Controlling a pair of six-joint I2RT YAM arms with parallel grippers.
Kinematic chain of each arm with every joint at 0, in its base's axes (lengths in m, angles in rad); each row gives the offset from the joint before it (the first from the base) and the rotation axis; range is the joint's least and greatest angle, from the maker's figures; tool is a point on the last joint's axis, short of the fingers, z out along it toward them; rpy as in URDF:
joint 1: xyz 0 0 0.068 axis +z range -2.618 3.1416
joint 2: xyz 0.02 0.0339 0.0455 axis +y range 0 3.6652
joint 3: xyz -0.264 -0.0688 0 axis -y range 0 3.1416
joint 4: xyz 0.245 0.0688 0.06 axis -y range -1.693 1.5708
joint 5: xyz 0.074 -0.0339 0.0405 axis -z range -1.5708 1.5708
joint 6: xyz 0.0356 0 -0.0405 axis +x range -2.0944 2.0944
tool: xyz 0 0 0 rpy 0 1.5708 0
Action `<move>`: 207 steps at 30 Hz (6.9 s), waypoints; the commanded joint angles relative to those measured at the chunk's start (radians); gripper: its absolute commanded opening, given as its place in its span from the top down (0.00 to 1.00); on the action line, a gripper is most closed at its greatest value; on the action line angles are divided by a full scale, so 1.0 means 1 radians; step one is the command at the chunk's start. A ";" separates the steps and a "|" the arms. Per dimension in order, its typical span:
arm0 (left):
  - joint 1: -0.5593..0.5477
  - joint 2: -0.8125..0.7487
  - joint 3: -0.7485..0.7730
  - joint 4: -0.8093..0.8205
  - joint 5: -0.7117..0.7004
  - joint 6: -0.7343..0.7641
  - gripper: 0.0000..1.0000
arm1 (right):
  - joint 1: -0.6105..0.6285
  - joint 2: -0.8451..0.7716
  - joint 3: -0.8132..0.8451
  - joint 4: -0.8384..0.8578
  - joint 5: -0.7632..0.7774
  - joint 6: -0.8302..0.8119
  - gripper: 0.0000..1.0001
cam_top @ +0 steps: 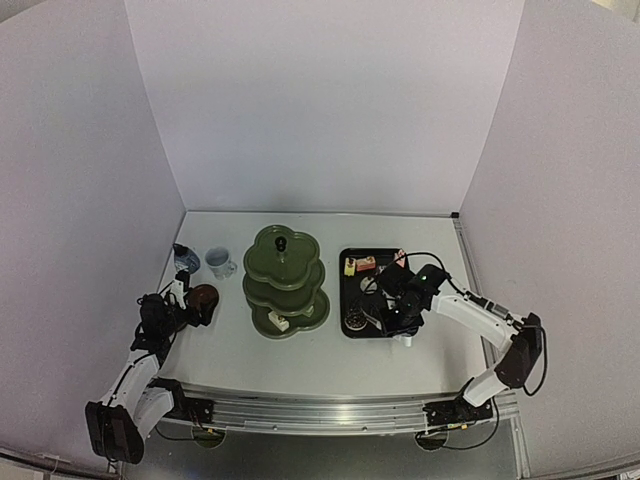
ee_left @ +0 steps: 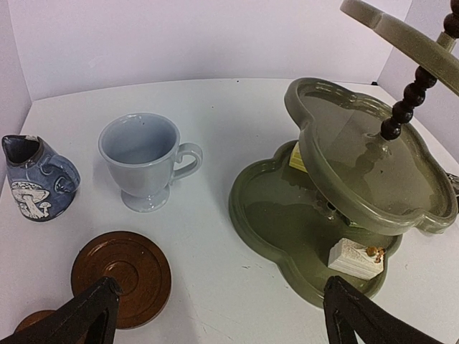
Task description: Serve the afternoon tea
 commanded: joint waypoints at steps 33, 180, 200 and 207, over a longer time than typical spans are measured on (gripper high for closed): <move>0.005 0.007 0.000 0.026 0.001 0.012 0.00 | -0.043 0.012 -0.006 0.042 -0.097 -0.003 1.00; -0.047 -0.083 -0.011 0.092 -0.061 -0.030 0.00 | 0.432 0.721 0.664 0.537 0.379 0.344 0.70; -0.047 -0.080 -0.010 0.089 -0.038 -0.037 0.00 | 0.458 0.624 0.570 0.537 0.411 0.345 0.70; -0.051 -0.081 -0.010 0.087 -0.036 -0.038 0.00 | 0.475 0.592 0.529 0.538 0.320 0.288 0.70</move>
